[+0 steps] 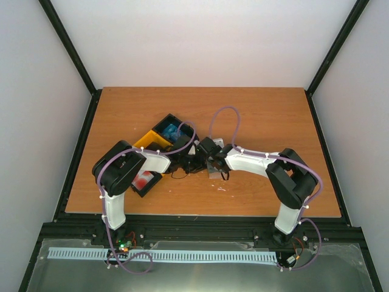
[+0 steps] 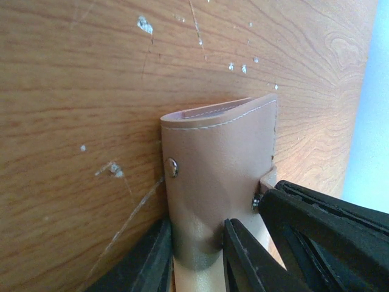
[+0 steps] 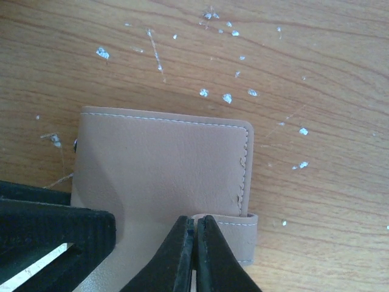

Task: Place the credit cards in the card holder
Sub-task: Close the card holder at the center of the board.

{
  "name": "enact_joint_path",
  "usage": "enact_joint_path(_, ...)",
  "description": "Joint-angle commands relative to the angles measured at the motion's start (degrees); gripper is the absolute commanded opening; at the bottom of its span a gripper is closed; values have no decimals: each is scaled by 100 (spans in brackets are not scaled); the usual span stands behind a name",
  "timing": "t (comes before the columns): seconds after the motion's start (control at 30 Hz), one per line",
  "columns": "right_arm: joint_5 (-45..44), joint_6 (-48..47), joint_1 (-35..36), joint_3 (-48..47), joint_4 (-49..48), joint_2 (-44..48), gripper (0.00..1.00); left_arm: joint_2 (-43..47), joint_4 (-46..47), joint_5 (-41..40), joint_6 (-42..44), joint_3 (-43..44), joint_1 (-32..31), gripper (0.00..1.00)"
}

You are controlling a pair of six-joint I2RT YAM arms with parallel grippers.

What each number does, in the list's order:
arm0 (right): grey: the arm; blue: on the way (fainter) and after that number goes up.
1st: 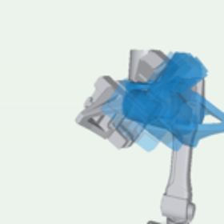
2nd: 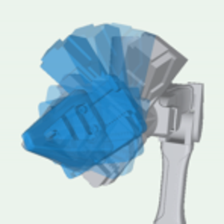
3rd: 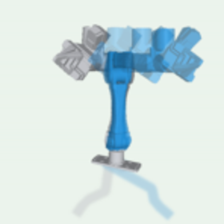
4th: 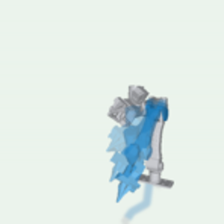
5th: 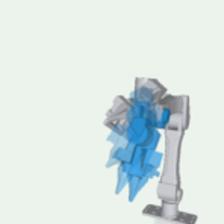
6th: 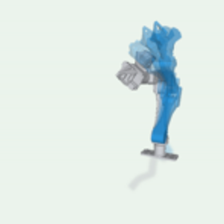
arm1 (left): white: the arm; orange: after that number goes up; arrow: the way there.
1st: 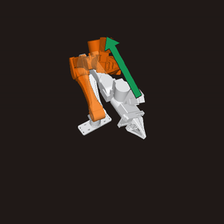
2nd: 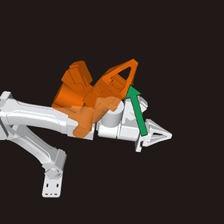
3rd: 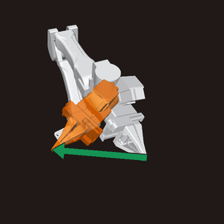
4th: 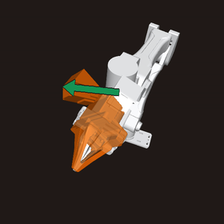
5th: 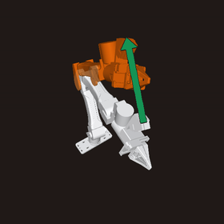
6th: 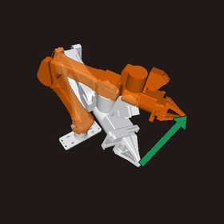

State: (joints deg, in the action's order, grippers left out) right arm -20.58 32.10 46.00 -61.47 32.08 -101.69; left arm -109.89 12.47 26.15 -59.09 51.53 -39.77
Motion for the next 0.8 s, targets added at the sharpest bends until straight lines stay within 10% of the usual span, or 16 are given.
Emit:
enact_joint_path(0.0, 395, -53, 67, -20, -132, -267, 3, -381, -1092, -148, 19, -233, -123, 23)
enact_joint_path(0.77, 326, 623, 260, 143, 29, -264, 3, -445, -1059, -137, -3, -212, -128, 17)
